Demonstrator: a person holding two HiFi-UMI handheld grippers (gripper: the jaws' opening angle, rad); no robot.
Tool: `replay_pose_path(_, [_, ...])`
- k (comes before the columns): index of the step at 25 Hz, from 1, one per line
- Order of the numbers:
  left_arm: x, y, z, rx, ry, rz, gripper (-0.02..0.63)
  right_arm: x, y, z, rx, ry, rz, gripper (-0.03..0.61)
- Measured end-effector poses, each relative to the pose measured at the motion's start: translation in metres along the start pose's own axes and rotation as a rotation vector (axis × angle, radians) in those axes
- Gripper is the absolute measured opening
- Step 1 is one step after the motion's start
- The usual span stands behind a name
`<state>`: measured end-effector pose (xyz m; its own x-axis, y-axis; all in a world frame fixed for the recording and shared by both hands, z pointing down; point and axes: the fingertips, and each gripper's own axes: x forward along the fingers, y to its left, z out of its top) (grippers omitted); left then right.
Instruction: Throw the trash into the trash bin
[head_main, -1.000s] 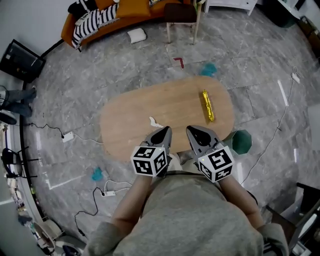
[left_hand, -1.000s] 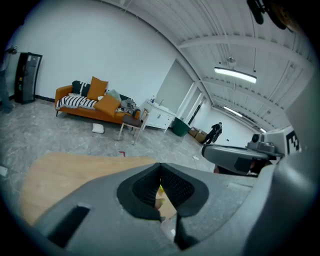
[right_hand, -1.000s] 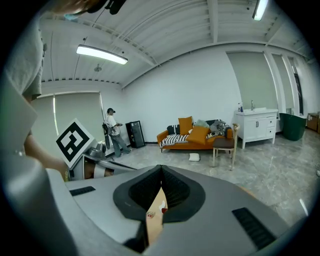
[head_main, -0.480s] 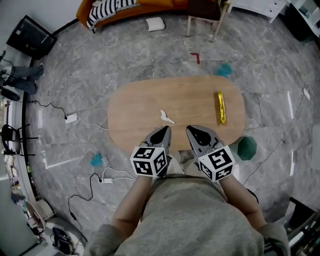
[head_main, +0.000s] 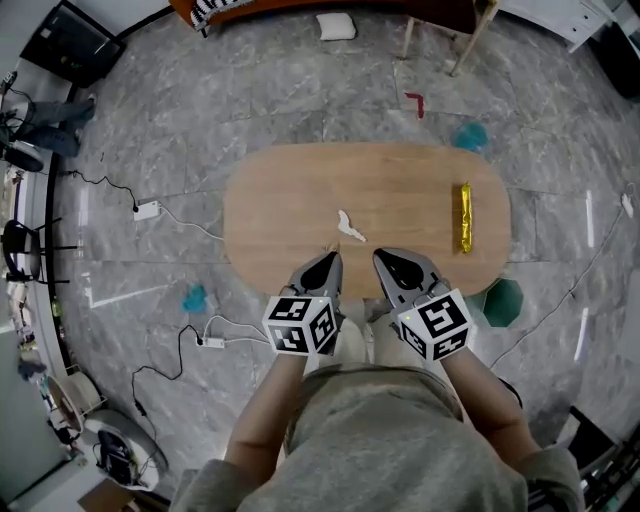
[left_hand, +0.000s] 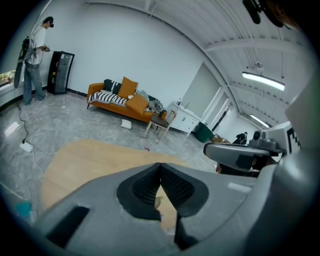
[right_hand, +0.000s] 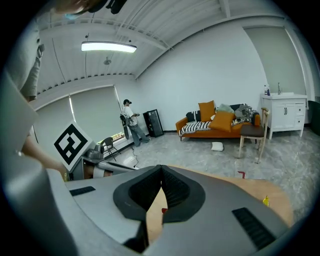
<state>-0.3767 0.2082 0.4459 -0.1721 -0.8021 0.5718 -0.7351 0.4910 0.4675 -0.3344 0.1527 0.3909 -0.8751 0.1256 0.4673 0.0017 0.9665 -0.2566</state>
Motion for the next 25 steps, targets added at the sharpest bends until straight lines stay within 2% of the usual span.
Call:
replay_pose_path(10, [0.017, 0.042, -0.020, -0.057, 0.028, 0.050, 0.009, 0.041, -0.004, -0.016, 0.006, 0.050, 0.032, 0.009])
replay_pose_path(25, [0.056, 0.076, -0.063, -0.051, 0.107, 0.061, 0.010, 0.081, -0.012, -0.061, 0.038, 0.111, 0.040, 0.009])
